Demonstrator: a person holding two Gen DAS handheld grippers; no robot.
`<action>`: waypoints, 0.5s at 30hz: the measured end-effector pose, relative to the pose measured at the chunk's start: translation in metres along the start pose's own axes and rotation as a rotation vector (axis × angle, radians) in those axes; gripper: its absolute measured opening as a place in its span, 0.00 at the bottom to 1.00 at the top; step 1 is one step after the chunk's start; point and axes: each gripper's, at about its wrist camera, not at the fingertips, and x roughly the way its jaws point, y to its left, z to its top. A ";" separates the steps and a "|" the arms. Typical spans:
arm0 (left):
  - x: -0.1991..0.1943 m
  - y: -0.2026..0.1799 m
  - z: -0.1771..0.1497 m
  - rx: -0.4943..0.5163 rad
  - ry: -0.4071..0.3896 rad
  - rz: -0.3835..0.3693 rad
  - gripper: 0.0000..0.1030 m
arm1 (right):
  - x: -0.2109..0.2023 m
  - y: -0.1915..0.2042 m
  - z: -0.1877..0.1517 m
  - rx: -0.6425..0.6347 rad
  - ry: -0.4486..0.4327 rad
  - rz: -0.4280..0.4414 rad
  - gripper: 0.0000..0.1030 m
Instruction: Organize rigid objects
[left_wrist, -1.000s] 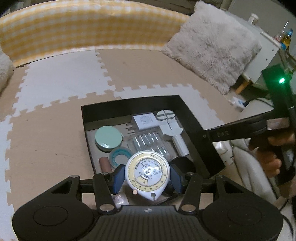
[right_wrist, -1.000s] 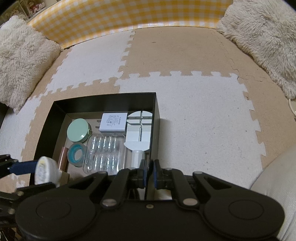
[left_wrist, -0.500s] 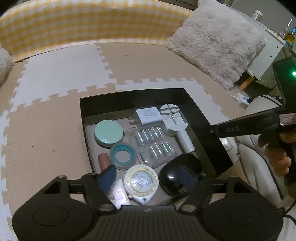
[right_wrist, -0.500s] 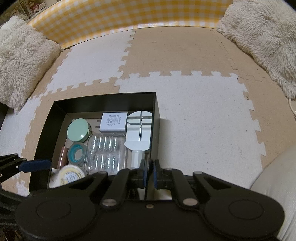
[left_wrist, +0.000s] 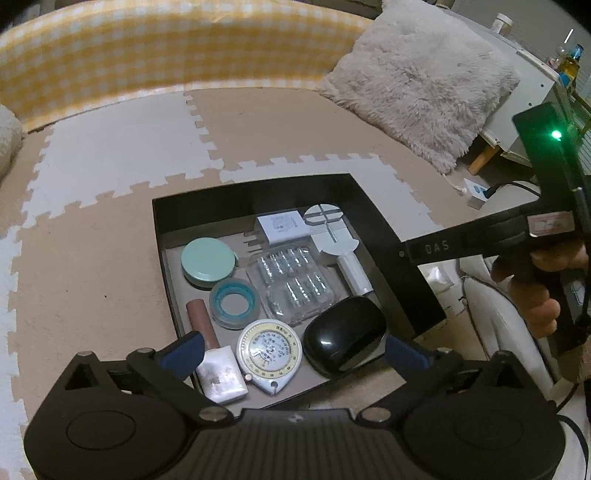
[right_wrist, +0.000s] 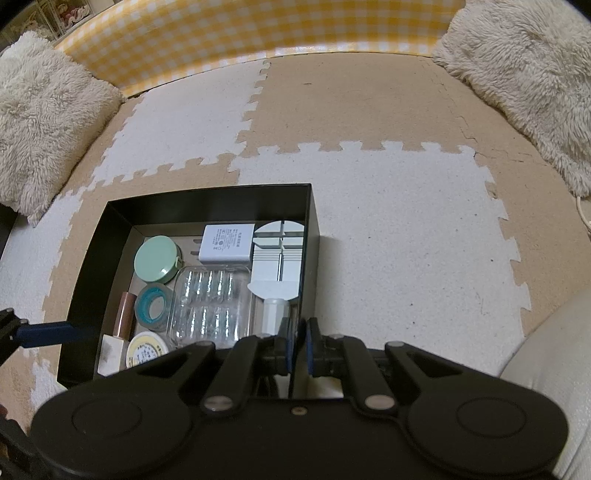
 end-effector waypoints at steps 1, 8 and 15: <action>-0.002 -0.001 0.000 -0.001 -0.002 0.001 1.00 | 0.000 0.000 0.000 0.000 0.000 0.000 0.08; -0.017 -0.001 -0.001 -0.038 -0.038 -0.020 1.00 | -0.001 0.003 -0.001 -0.011 -0.001 -0.016 0.08; -0.038 -0.003 -0.005 -0.071 -0.088 0.022 1.00 | -0.024 0.015 -0.006 -0.044 -0.058 -0.042 0.17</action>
